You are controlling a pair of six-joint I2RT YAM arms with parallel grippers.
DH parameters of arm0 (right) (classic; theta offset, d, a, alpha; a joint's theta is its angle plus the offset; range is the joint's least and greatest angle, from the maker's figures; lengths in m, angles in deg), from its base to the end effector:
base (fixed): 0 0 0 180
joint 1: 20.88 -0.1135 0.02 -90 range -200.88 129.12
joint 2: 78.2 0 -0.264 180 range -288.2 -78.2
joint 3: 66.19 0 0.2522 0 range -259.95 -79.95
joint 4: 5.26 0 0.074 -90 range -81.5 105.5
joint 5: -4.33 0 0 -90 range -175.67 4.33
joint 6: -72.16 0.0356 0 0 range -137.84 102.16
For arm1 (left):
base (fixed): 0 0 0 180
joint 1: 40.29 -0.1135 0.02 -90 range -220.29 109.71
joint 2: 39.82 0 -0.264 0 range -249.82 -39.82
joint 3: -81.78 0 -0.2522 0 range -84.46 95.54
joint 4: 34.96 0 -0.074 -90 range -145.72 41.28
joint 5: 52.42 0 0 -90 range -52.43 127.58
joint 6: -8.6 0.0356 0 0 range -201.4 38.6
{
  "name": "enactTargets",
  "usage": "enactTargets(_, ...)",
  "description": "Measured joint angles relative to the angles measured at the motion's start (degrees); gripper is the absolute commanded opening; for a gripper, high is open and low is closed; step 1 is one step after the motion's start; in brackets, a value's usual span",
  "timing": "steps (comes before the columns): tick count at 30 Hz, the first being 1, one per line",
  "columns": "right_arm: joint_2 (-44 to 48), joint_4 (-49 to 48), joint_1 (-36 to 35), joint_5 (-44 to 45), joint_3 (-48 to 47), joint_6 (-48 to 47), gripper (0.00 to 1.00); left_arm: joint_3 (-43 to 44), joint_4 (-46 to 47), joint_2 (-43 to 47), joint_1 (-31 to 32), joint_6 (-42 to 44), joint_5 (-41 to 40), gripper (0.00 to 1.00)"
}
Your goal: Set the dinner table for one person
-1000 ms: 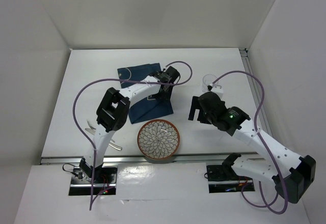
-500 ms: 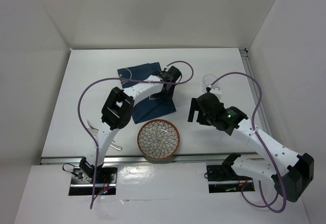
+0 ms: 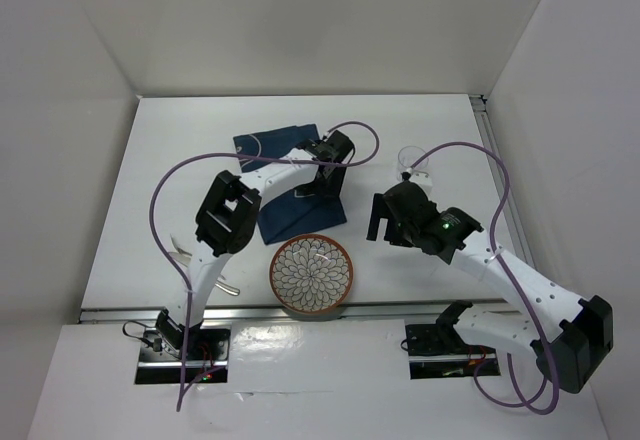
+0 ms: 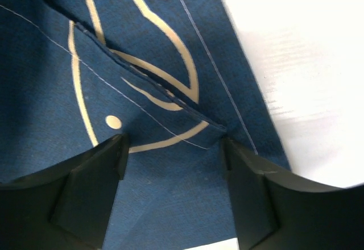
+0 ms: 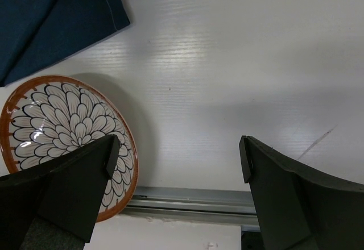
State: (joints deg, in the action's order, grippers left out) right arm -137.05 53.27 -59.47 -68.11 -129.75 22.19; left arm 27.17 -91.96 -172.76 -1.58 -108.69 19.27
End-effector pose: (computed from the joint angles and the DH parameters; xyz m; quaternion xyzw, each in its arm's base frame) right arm 0.1619 0.1154 0.2730 0.0592 0.9388 0.0821 0.3294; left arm 0.3942 -0.3016 0.1763 0.0609 0.9617 0.0117 0.2669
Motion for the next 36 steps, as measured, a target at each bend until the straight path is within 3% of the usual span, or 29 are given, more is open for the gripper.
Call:
enactTargets(4, 0.0, 0.0, 0.0, -0.1, 0.0, 0.0, 1.0, 0.0, 0.0, 0.0, 0.0, 0.4, 1.0, 0.83)
enactTargets(12, 0.0, 0.0, 0.0, -0.2, 0.0, 0.0, 1.0, 0.0, -0.3, 0.0, 0.0, 0.5, 1.6, 0.44)
enactTargets(15, 0.0, -0.1, 0.0, -0.3, 0.0, 0.0, 1.0, 0.0, -0.7, 0.0, 0.0, 0.7, 1.1, 0.39)
enactTargets(22, -1.9, -1.9, 0.0, -2.1, 0.0, -1.1, 1.0, 0.1, -2.4, 0.3, -0.1, 1.6, -0.7, 0.0)
enactTargets(27, -6.3, -6.7, 0.1, -5.9, 0.0, -2.6, 0.98, 0.2, -4.1, 3.3, -1.2, 1.6, -0.7, 0.0)
enactTargets(28, -7.3, -7.8, 0.1, -6.7, 0.0, -2.7, 0.93, 0.2, -4.4, 4.2, -1.6, 1.6, -0.6, 0.0)
enactTargets(29, -8.3, -9.2, 0.1, -7.8, 0.0, -3.1, 0.83, 0.2, -4.7, 5.5, -2.1, 1.6, -0.4, 0.0)
enactTargets(33, -12.7, -16.0, 0.2, -12.3, 0.0, -3.7, 0.8, 0.2, -5.8, 11.4, -5.0, 1.4, 0.9, 0.0)
enactTargets(36, -17.2, -18.3, 0.4, -12.8, -1.3, -2.1, 0.72, -1.1, -5.9, 17.8, -8.5, 1.3, 2.7, 0.0)
